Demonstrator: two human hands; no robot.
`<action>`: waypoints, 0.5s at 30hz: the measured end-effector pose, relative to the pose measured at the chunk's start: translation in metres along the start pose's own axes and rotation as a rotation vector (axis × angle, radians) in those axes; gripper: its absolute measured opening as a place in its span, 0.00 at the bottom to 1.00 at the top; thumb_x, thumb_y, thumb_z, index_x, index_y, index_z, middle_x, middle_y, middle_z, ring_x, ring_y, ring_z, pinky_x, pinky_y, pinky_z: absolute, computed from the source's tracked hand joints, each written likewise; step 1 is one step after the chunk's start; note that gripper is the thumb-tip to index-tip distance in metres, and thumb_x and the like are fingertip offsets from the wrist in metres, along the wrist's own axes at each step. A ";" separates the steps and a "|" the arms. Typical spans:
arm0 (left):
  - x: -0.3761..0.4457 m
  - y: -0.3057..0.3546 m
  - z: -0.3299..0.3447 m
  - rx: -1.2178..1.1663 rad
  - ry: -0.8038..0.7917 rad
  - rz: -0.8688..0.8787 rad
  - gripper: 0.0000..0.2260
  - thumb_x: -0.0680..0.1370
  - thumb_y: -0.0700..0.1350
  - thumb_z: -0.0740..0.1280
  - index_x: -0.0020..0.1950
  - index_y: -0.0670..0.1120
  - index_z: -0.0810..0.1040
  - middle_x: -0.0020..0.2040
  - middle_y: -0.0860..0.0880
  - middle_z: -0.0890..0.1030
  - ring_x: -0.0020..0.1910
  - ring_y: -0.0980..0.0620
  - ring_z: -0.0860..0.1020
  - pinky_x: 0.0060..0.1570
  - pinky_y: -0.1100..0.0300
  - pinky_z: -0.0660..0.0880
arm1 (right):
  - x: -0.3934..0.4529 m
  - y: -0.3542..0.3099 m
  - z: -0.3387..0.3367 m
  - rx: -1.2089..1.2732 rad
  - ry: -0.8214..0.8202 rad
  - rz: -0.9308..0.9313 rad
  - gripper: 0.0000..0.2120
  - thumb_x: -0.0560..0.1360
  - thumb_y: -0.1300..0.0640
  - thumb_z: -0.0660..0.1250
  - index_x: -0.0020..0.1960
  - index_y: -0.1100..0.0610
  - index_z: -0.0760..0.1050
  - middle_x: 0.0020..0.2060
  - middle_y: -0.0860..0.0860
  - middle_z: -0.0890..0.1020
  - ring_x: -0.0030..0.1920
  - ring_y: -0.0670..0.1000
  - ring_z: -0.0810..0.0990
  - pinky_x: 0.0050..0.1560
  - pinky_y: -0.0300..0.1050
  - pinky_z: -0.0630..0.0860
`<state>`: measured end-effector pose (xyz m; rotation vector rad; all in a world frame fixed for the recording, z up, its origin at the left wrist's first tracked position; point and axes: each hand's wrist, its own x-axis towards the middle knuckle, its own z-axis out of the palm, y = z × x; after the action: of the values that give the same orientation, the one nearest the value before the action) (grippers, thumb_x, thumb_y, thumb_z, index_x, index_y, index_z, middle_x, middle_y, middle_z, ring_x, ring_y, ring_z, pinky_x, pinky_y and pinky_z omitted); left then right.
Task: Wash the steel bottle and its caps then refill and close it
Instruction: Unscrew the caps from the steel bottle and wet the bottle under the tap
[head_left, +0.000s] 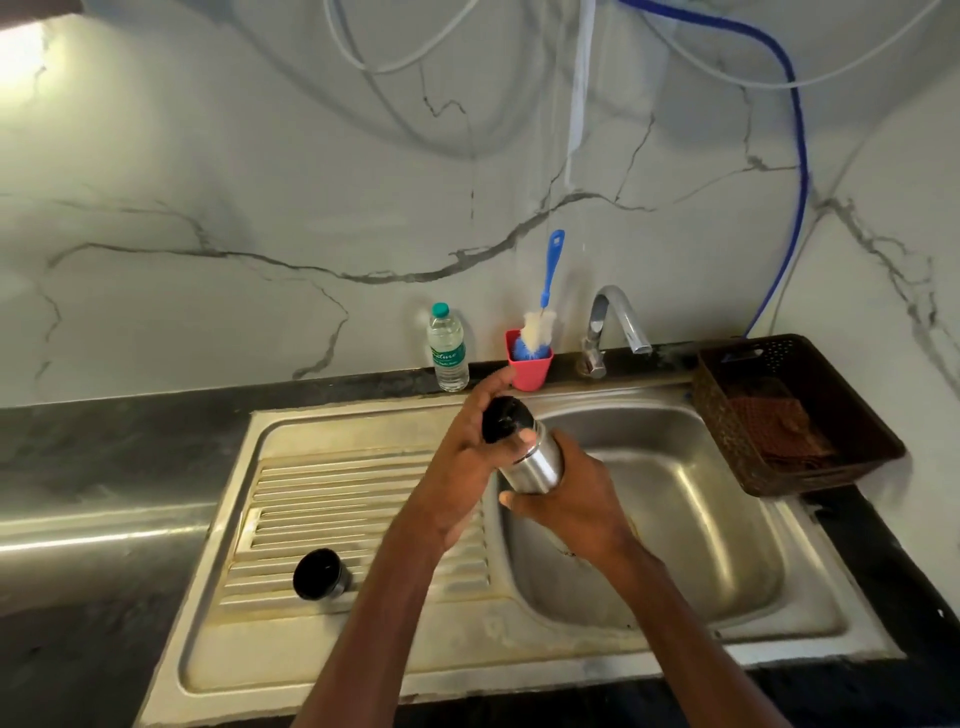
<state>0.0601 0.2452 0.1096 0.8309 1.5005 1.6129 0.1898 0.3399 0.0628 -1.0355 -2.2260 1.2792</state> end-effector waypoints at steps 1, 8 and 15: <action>-0.002 0.002 -0.003 0.037 -0.029 0.041 0.30 0.72 0.42 0.75 0.74 0.55 0.75 0.67 0.51 0.80 0.66 0.54 0.78 0.68 0.55 0.76 | 0.000 0.000 0.001 0.007 0.000 0.003 0.30 0.60 0.51 0.83 0.57 0.40 0.73 0.46 0.40 0.83 0.44 0.41 0.81 0.43 0.41 0.79; -0.009 0.007 -0.014 0.375 0.549 0.046 0.23 0.65 0.61 0.84 0.56 0.56 0.85 0.54 0.54 0.84 0.52 0.58 0.83 0.50 0.63 0.81 | -0.003 -0.010 0.020 -0.117 -0.084 -0.062 0.32 0.61 0.47 0.82 0.59 0.39 0.70 0.48 0.38 0.80 0.45 0.38 0.79 0.41 0.38 0.75; -0.037 -0.012 -0.096 -0.111 0.467 -0.074 0.18 0.72 0.47 0.82 0.60 0.48 0.83 0.54 0.45 0.86 0.48 0.51 0.83 0.46 0.55 0.80 | -0.008 -0.006 0.047 -0.033 -0.088 -0.052 0.34 0.60 0.47 0.85 0.61 0.41 0.73 0.47 0.40 0.83 0.45 0.40 0.81 0.45 0.45 0.79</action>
<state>-0.0030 0.1657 0.0904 0.3421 1.7105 1.9005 0.1633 0.3050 0.0442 -0.9438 -2.3316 1.2934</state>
